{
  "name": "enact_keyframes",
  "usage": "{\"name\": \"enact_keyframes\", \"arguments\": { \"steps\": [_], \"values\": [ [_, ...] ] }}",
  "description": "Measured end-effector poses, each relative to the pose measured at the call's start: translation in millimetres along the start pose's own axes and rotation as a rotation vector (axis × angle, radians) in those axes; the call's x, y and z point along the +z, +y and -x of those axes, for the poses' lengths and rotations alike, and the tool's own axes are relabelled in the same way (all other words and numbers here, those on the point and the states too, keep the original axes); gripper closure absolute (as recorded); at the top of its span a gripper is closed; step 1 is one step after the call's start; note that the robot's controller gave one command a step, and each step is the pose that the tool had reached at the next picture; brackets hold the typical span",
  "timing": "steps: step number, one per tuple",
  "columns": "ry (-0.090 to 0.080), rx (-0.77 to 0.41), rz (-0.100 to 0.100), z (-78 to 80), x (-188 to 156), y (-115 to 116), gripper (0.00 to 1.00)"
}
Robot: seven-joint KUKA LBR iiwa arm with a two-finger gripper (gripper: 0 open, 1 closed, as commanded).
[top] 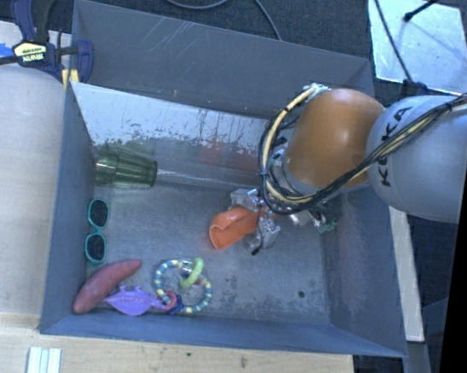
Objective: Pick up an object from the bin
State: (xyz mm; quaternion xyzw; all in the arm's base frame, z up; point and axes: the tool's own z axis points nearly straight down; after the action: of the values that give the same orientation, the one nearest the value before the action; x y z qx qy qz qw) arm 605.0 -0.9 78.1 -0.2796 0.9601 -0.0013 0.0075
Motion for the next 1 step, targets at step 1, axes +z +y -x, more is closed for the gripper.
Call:
{"name": "enact_keyframes", "arguments": {
  "steps": [1],
  "values": [
    [0.000, 0.001, 0.000, 0.0, 0.0, 0.0, 1.00]
  ]
}}
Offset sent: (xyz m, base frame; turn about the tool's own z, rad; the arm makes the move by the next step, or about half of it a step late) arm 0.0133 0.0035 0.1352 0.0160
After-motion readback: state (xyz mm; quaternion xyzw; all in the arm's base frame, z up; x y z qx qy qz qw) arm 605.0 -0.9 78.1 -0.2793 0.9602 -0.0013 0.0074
